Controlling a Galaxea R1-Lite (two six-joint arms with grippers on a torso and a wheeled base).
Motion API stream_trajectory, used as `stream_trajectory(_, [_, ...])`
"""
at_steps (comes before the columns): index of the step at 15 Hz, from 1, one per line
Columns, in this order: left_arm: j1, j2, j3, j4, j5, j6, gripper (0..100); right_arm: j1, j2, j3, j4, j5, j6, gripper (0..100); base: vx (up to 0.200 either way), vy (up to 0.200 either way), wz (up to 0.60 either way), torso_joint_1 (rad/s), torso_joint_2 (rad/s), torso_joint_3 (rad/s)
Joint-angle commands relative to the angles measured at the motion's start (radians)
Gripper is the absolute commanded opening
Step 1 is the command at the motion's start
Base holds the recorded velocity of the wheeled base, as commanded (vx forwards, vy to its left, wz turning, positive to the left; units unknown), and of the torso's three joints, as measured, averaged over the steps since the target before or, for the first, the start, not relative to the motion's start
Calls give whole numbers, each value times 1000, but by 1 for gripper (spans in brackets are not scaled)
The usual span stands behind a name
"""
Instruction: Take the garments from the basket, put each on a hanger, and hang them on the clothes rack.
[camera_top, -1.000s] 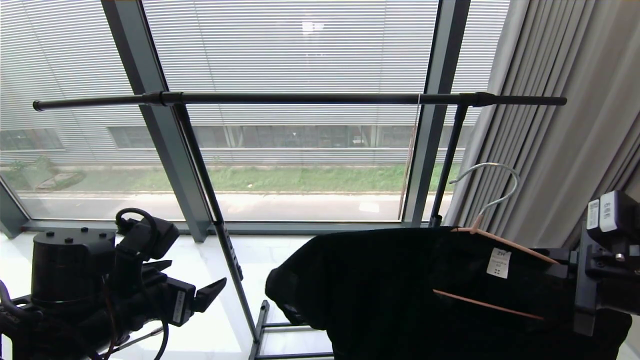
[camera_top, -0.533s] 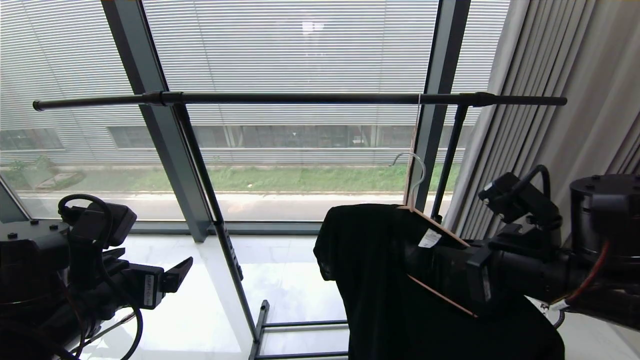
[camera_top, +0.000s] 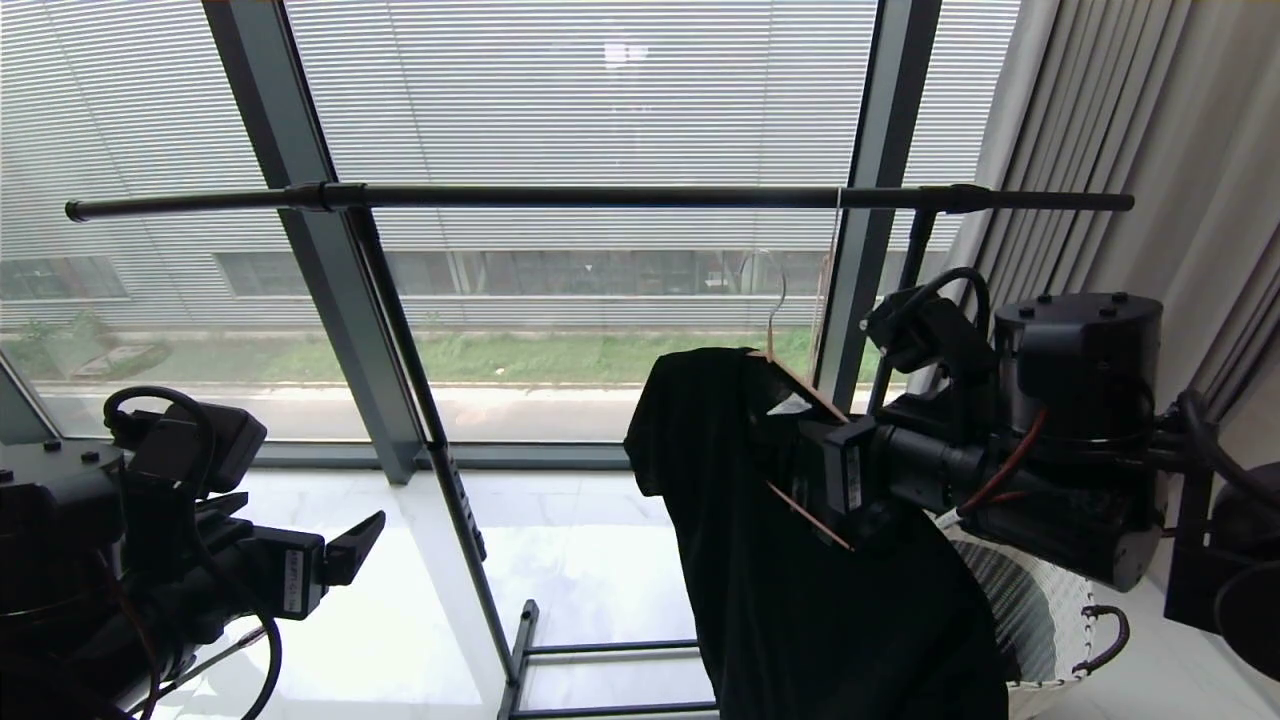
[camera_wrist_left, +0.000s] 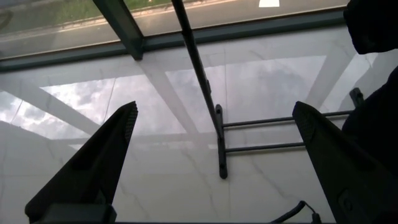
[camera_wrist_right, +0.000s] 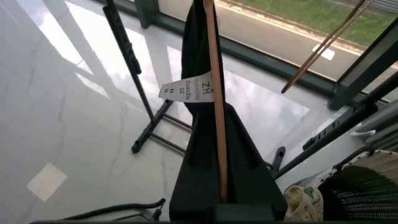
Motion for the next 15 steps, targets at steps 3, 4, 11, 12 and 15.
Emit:
stream_trajectory(3, [-25,5,1,-40,0,1,100,-38,96,-157,-27,-3,-5,0,200,0,0,-2,4,4])
stream_trajectory(4, [-29,3,1,-41,0,1,100,-40,103,-182,-27,-3,-8,0,200,0,0,-2,2,12])
stream_trajectory(11, [-46,3,1,-43,0,2,100,-44,106,-240,-29,-3,-23,0,200,0,0,7,4,1])
stream_trajectory(12, [-46,3,2,-43,0,2,100,-44,110,-251,-29,-3,-28,0,200,0,0,-2,-2,-7])
stream_trajectory(15, [-63,3,2,-43,0,4,100,-58,123,-252,-29,-3,-29,0,133,0,0,3,0,2])
